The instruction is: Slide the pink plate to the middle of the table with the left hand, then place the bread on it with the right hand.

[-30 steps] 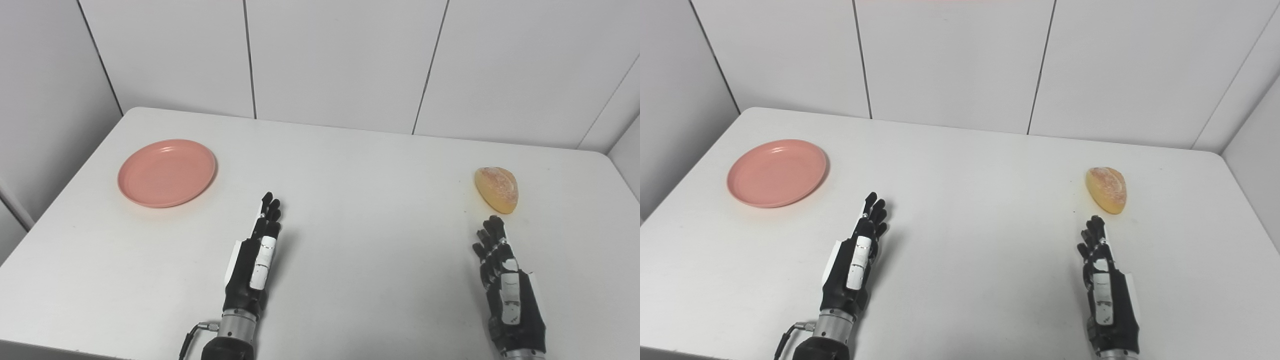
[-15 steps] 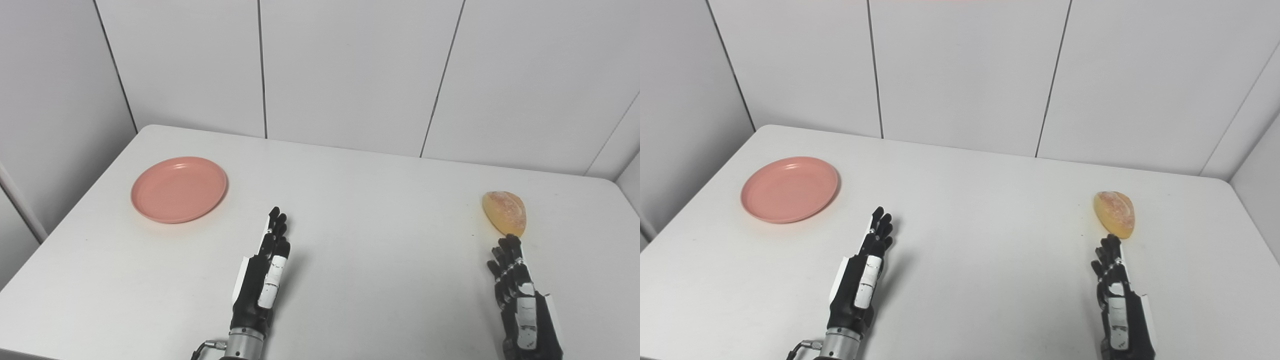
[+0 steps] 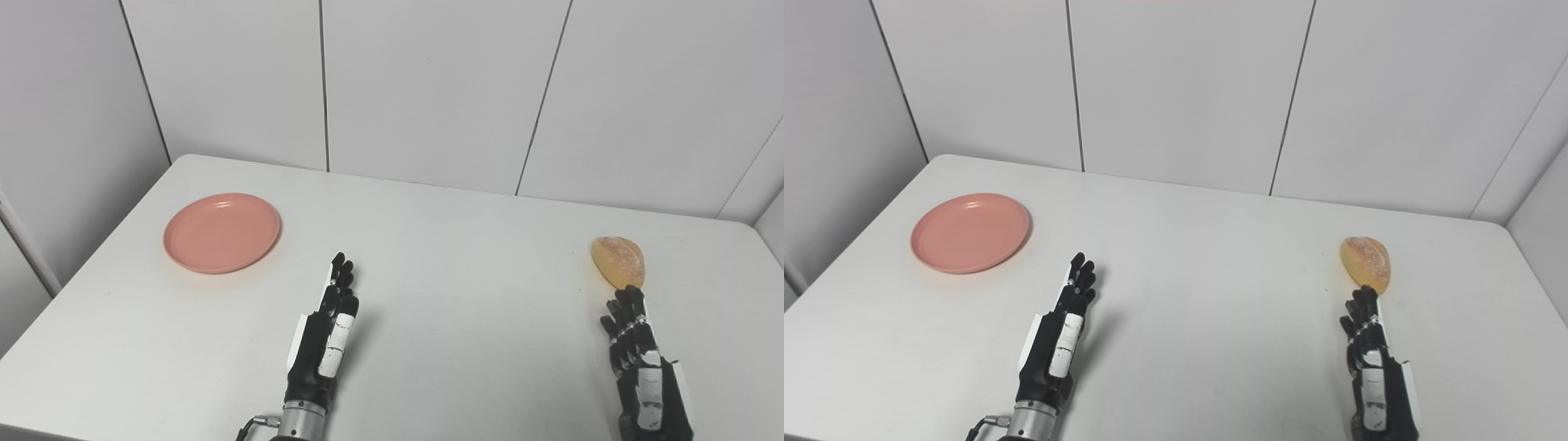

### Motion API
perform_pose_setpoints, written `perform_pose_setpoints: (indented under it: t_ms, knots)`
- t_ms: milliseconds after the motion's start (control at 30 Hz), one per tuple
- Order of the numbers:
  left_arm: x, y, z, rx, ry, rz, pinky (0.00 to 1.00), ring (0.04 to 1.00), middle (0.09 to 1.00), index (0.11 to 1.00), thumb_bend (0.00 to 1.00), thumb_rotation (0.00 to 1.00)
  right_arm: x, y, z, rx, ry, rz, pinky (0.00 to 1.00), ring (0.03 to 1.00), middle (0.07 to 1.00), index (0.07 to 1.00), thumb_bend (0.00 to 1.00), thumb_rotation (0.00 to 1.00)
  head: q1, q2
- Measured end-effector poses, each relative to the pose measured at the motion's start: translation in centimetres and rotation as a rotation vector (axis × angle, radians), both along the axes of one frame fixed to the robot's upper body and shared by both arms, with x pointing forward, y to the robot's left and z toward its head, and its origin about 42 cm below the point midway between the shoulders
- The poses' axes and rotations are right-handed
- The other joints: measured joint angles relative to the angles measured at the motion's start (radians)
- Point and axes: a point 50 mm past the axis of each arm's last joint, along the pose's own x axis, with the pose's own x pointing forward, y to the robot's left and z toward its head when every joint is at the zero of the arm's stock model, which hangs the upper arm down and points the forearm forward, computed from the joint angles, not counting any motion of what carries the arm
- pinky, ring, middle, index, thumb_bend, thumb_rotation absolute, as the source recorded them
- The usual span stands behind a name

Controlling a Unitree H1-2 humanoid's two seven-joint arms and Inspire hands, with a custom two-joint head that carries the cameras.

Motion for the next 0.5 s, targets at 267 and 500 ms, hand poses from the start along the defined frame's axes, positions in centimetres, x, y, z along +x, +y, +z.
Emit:
perform_pose_setpoints:
  t_ms: [267,500]
  knots:
    - [0.07,0.40,0.00,-0.046,0.003,0.013,1.00,1.000,1.000,1.000,0.72,0.95,0.03,0.02,-0.04,-0.001,0.001,-0.001,1.00,0.998,0.999,0.997,0.87,1.00,-0.015,0.002]
    - [0.26,0.93,0.43,-0.113,0.047,0.024,1.00,1.000,1.000,1.000,0.79,0.96,0.03,0.07,0.05,-0.007,0.003,-0.002,1.00,0.987,0.984,0.981,0.82,1.00,-0.009,0.002]
